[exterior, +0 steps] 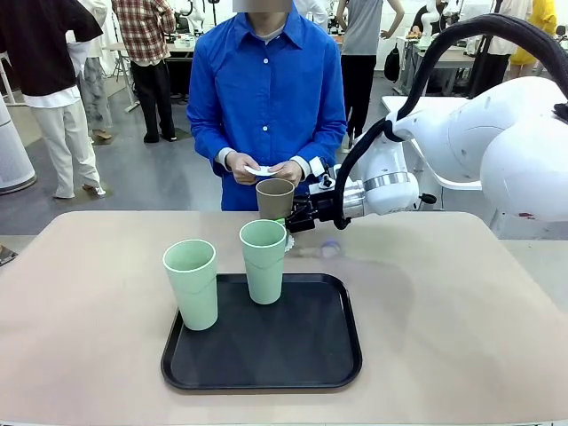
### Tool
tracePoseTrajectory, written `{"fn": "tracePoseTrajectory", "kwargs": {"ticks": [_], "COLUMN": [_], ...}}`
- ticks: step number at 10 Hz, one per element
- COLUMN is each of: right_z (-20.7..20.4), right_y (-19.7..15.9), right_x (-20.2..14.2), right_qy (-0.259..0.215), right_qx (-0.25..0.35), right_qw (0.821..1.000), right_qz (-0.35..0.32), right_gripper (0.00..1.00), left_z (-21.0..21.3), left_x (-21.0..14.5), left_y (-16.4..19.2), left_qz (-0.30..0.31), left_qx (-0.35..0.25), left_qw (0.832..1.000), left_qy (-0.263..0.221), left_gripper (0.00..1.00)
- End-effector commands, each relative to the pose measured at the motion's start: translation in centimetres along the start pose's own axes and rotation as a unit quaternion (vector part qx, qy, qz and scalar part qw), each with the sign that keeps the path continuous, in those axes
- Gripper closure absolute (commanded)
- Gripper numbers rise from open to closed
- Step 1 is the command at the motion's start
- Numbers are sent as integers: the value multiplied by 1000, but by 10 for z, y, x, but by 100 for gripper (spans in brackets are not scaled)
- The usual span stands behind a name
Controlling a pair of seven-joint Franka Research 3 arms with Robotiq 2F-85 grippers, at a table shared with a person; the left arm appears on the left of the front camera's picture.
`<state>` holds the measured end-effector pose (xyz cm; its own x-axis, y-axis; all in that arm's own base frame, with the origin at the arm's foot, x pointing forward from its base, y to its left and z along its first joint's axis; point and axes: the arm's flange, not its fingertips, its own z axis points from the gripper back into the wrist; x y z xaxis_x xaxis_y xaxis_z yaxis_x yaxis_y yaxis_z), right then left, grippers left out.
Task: Place coasters on the table and set cups on them.
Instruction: Pick up one Reusable plastic cup and place it on a coaster set by the human.
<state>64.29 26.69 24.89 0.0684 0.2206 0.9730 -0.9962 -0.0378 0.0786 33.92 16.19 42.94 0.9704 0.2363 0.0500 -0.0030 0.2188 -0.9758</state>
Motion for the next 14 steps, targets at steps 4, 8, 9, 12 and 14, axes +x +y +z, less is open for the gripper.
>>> {"fn": "tracePoseTrajectory", "kwargs": {"ticks": [4, 8, 9, 12, 14], "right_z": [0, 6, 7, 9, 13], "right_y": [-12, -14, -14, -14, -13], "right_x": [-1, -1, -1, -2, -4], "right_qy": [3, 2, 1, 3, 2], "right_qx": [9, 10, 11, 16, 14], "right_qw": [1000, 1000, 1000, 1000, 1000], "right_qz": [-11, -15, -17, -18, -20], "right_gripper": [0, 0, 0, 0, 0], "left_z": [2, 2, 2, 2, 2], "left_x": [0, 0, 0, 0, 0], "left_y": [0, 0, 0, 0, 0], "left_qz": [-8, -8, -8, -8, -8], "left_qx": [-8, -8, -8, -8, -8], "left_qw": [1000, 1000, 1000, 1000, 1000], "left_qy": [-4, -4, -4, -4, -4], "left_gripper": [0, 0, 0, 0, 0]}}
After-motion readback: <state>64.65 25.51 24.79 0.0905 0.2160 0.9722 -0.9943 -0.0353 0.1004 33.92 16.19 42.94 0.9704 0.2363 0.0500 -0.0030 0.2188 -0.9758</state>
